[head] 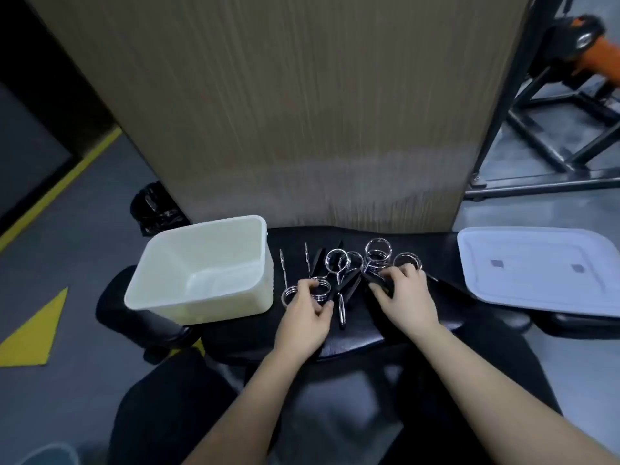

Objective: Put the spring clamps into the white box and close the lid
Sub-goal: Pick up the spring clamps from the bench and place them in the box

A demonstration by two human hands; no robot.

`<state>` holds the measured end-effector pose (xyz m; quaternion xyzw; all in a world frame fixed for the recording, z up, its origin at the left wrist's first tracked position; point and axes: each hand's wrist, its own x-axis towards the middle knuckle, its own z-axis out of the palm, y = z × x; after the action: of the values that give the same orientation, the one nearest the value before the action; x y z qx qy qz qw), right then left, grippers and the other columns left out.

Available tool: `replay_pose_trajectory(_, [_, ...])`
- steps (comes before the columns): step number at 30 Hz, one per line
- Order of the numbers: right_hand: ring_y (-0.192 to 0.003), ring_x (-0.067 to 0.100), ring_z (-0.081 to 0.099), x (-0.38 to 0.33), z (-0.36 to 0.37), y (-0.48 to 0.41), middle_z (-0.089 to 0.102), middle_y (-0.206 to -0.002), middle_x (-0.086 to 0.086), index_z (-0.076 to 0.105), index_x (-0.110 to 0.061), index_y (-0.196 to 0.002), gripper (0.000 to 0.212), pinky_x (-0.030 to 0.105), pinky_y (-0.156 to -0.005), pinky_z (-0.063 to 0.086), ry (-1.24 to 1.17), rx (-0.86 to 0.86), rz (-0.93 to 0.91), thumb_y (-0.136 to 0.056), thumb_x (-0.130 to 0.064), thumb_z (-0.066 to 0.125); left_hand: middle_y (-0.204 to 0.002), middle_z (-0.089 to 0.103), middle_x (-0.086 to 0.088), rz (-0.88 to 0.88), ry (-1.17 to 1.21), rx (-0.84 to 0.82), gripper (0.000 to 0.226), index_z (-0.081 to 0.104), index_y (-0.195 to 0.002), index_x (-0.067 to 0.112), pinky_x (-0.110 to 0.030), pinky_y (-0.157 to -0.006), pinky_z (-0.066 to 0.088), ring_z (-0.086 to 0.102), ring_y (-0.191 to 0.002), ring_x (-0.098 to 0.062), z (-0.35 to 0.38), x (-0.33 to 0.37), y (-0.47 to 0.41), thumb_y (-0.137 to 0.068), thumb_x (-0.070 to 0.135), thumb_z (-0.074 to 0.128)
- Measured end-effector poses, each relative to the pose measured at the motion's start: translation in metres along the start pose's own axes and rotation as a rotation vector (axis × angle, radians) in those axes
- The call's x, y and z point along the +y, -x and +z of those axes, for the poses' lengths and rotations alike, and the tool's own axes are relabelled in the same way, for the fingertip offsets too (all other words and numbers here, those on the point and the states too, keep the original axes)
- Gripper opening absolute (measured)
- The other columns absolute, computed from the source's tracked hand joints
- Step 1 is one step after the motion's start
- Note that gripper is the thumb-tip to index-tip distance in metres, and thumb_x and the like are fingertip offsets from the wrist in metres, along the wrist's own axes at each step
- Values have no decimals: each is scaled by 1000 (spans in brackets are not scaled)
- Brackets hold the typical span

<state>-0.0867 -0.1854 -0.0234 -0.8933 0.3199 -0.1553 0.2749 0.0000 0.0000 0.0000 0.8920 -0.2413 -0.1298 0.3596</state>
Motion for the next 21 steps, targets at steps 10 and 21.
replay_pose_trajectory(10, [-98,30,66,21,4,-28,71,-94,9,67,-11,-99,35,38,-85,52,-189,-100,401,-84,-42,69,-113,57,5,88,-444,12,28,64,-115,22,-38,-78,52,61,-102,-21,45,20,-60,-96,40,54])
replay_pose_trajectory(21, [-96,28,66,17,-4,-29,73,-92,3,68,-18,-91,31,35,-84,52,-303,-133,463,-87,-48,60,-93,70,-7,191,-526,94,26,59,-104,9,-38,-65,45,69,-83,-33,49,22,-50,-104,30,43])
